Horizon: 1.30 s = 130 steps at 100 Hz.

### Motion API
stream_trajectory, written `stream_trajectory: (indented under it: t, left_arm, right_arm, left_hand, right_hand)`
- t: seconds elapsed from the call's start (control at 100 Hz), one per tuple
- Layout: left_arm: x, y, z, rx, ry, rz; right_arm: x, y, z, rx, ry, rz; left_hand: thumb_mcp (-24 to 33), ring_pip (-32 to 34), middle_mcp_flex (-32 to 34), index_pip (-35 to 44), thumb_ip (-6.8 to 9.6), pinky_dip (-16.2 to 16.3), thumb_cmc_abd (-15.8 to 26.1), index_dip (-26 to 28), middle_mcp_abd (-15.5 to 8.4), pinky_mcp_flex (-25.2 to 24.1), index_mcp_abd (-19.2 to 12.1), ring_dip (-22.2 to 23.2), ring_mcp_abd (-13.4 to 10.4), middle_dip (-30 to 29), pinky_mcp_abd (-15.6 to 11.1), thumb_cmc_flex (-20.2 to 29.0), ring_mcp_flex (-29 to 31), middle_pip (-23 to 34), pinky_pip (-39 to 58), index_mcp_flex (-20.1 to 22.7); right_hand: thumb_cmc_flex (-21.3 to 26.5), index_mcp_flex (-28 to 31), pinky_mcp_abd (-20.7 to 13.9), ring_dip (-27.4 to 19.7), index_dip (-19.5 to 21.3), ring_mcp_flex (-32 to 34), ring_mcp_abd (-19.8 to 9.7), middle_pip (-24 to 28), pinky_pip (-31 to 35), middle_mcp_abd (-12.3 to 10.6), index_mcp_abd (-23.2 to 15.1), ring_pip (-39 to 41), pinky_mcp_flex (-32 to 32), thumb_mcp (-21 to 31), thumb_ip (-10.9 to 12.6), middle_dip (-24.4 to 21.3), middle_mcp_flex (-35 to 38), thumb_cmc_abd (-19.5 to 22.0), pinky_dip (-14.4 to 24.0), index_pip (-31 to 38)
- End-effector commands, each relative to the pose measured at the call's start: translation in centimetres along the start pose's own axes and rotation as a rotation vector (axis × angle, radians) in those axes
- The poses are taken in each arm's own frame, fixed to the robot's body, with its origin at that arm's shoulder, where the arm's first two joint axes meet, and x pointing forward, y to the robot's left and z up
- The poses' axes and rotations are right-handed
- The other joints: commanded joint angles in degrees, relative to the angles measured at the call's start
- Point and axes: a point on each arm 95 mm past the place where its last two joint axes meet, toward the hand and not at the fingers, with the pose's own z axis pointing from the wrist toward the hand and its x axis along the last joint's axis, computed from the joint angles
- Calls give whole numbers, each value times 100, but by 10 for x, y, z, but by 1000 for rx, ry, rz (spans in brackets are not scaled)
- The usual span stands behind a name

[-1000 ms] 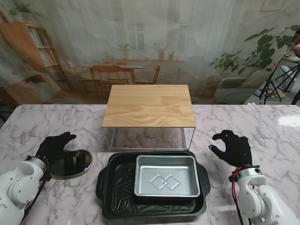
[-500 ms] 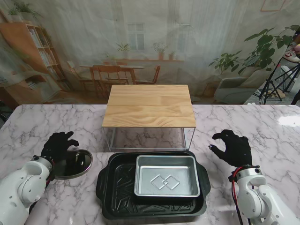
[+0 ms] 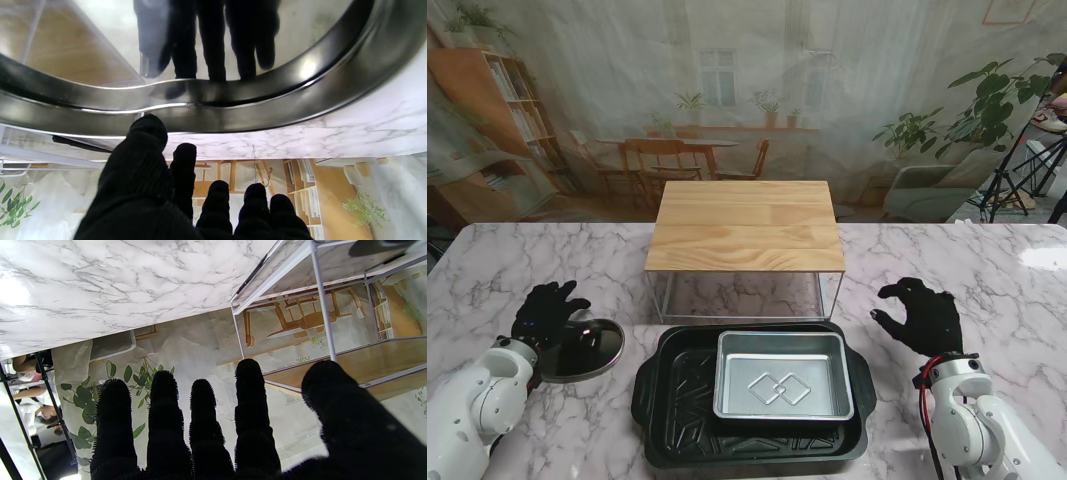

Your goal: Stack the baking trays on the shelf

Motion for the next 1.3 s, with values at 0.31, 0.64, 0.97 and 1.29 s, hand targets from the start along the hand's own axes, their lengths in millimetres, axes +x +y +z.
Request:
stream_trajectory:
  t: [0.31,0.64,0.97,1.29]
  left_arm:
    - [1,15,0,-71,-3,19]
    - [4,15,-1,-90,10,65]
    - [5,13,0,-71,28,94]
    - [5,5,8,-56,76,36]
  right_arm:
    - [1,-2,-1,4,-9,1]
    - [2,-2,-1,-2,-14,15]
    - [2,-1,-1,-11,-20,29]
    - [3,0,-3,-12,-28,43]
  left_hand:
    - [-8,43,-48,910,0,332,5,848,86,-38,-189,-40,5,0,-139,494,-123,152,-31,649]
    - [318,496,356,3572,32,524,-415,2346,202,226,-464,276,13,509,-104,1024,263,601,388,140]
    - [482,875,2504,4295,-36,47,-90,2571,164,121,-222,234,123,451,-77,1317,2229,860,2837,-422]
    - [1157,1483,3679,4827,-346,150,138,3119,240,1800,-263,114,216,825,247,1501,3993,1429,4247,-981]
  right_hand:
    - [37,-169,-159,36,17,-142,-103,121,50,-2,-96,-64,-27,-116,142,-56,-184,254,104,43]
    - [60,-178,-159,42,17,-119,-98,137,61,13,-85,-45,-17,-115,146,-53,-175,273,111,48]
    - [66,-182,-150,47,16,-105,-95,150,71,6,-86,-29,-10,-109,147,-52,-164,286,113,57]
    - [69,-172,-142,50,13,-77,-89,158,76,8,-70,-19,-5,-111,147,-51,-113,290,110,63]
